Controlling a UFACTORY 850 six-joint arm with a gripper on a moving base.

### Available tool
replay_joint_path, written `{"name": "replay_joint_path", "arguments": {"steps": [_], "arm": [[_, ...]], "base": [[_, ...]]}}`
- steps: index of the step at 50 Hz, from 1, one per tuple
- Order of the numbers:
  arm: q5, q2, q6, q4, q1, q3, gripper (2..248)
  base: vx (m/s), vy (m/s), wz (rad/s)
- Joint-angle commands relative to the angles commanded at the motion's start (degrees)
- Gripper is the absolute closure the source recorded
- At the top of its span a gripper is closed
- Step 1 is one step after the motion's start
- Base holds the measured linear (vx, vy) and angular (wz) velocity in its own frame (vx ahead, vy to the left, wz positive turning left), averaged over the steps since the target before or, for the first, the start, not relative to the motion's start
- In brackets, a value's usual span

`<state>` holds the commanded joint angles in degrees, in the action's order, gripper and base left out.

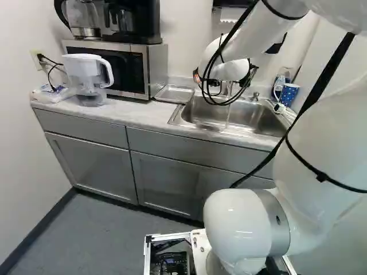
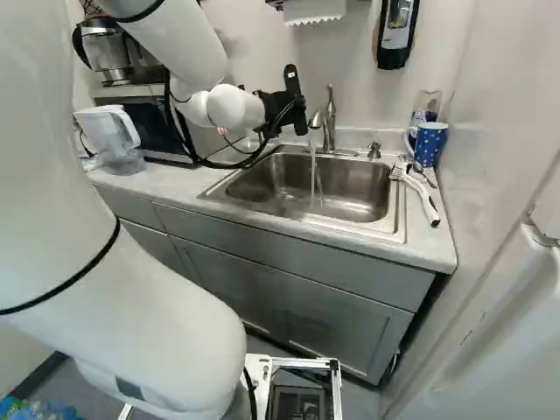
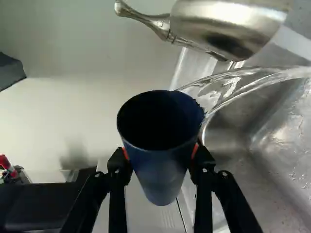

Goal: Rinse the cup and place it in the tray

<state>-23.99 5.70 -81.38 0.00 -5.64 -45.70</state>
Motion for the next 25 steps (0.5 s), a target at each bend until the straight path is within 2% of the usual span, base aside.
{"name": "replay_joint_path", "arguments": {"steps": [25], "arm": [[0.0, 0.0, -15.0, 0.0, 0.0, 0.0, 125]], "base": [[0.0, 0.0, 0.0]]}}
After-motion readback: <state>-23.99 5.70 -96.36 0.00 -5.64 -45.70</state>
